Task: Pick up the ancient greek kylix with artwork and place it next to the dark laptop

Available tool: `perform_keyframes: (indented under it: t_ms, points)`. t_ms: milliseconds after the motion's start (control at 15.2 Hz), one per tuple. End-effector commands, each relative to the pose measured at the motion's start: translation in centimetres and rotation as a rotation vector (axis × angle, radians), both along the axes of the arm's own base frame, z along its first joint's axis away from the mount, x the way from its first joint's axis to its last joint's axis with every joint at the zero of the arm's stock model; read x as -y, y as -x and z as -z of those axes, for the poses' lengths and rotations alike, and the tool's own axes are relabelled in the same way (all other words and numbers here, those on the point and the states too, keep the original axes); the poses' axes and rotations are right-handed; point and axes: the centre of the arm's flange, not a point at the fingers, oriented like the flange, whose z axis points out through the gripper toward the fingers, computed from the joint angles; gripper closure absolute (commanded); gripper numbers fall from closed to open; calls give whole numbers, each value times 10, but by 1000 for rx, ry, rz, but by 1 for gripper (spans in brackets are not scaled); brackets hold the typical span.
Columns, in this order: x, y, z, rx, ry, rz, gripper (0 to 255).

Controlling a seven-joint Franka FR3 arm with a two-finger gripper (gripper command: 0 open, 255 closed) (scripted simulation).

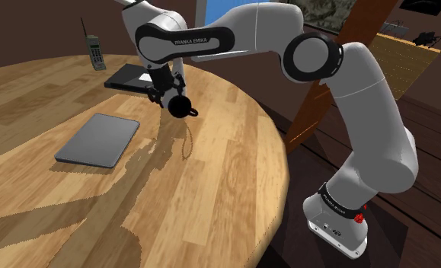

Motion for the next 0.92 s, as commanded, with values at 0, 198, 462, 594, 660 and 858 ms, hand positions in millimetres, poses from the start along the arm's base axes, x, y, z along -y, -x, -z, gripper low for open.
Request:
perform_keyframes:
  t_ms: [0,198,462,594,660,858]
  points:
    - [0,0,0,0,0,0,0]
    - [-9,-1,-26,0,1,1,0]
    - [-16,-4,-49,0,1,1,0]
    - [-16,-4,-49,0,1,1,0]
    - [-16,-4,-49,0,1,1,0]
    - [-16,-4,-49,0,1,1,0]
